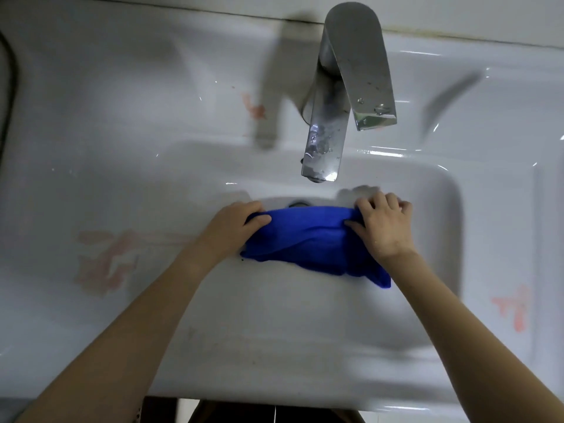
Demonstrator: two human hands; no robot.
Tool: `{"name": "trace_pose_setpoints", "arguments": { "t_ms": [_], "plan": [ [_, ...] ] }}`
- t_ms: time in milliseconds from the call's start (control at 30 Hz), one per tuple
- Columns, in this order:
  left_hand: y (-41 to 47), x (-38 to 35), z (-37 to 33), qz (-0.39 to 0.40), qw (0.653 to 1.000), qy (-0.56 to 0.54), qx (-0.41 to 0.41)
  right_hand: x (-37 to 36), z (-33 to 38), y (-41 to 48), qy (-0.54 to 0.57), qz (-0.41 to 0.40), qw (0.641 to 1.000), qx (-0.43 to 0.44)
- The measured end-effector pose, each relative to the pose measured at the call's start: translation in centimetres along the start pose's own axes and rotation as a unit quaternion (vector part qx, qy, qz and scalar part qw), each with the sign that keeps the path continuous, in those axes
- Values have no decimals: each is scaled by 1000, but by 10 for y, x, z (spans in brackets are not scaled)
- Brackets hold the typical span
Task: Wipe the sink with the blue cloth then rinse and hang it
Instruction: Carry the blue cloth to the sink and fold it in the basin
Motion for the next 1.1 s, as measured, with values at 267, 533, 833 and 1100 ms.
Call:
{"name": "trace_pose_setpoints", "arguments": {
  "t_ms": [267,533,833,1100],
  "plan": [
    [0,17,34,-19,989,27,146,-5,-3,-1,67,60,996,11],
    [-8,18,32,-83,980,-124,130,-6,2,-5,116,48,992,-18],
    [-36,3,36,-9,859,-443,257,-10,-41,-53,459,83,856,-225],
    [-50,47,21,-175,904,-344,185,-15,-35,-70,785,-7,547,-292]
  ]
}}
Point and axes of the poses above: each hand's wrist, its own y-axis towards the middle knuckle, its own x-axis out of the back of the hand, z = x × y, the point moved 8 cm from there along y, towards the middle knuckle, and after that the axes turned 9 degrees about -z, right-handed, at the moved point
